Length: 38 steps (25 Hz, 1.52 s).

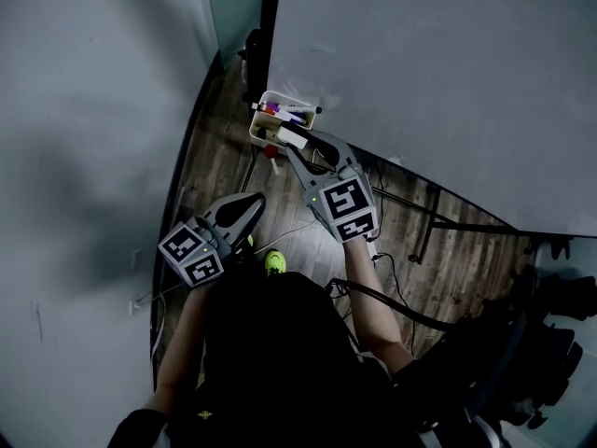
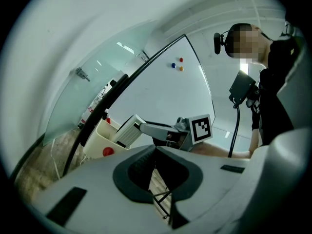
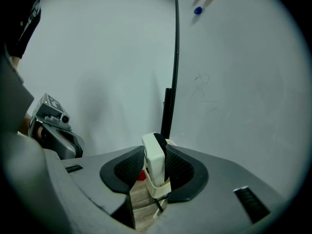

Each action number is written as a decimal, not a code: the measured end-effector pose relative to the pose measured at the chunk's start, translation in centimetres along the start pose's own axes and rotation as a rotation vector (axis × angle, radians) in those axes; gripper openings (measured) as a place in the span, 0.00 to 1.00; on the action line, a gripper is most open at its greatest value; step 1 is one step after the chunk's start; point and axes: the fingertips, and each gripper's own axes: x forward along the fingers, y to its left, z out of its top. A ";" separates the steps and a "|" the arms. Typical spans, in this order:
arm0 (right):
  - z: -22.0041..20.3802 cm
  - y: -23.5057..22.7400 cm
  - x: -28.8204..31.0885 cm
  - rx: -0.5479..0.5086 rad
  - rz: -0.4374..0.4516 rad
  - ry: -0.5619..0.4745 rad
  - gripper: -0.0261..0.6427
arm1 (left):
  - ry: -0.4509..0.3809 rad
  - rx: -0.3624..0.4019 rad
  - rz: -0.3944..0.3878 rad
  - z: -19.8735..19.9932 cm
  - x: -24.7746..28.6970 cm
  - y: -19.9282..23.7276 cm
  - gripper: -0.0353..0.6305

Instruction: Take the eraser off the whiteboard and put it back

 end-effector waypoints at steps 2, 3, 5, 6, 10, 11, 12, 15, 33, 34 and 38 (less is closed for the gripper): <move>-0.4 -0.1 0.2 0.001 -0.002 0.007 0.26 | 0.004 -0.004 -0.001 -0.1 0.1 0.1 0.05; -0.6 -0.2 0.3 0.003 -0.002 0.011 0.26 | 0.005 -0.006 0.000 -0.2 0.1 0.2 0.05; -0.9 -0.2 0.5 0.007 -0.002 0.018 0.26 | 0.006 -0.010 0.001 -0.3 0.0 0.3 0.05; -1.1 -0.2 0.6 0.009 -0.001 0.022 0.26 | 0.007 -0.012 0.002 -0.3 -0.1 0.4 0.05; -1.6 -0.3 1.1 0.015 0.003 0.031 0.26 | 0.008 -0.020 0.012 -0.4 -0.3 0.8 0.05; -1.8 -0.3 1.2 0.016 0.005 0.034 0.26 | 0.009 -0.022 0.014 -0.5 -0.4 0.9 0.05; -1.9 -0.2 1.3 0.017 0.008 0.035 0.26 | 0.008 -0.024 0.017 -0.5 -0.4 1.0 0.05; -2.1 -0.2 1.6 0.014 0.010 0.039 0.26 | 0.006 -0.028 0.022 -0.6 -0.6 1.2 0.05; -4.0 -0.5 2.2 0.012 -0.004 0.068 0.26 | 0.007 -0.039 0.025 -1.1 -0.7 1.6 0.05; -4.0 -0.5 2.2 0.014 -0.004 0.066 0.26 | 0.008 -0.038 0.024 -1.2 -0.7 1.7 0.05; -3.9 -0.5 2.1 0.018 -0.005 0.059 0.26 | 0.017 -0.035 0.019 -1.2 -0.7 1.4 0.05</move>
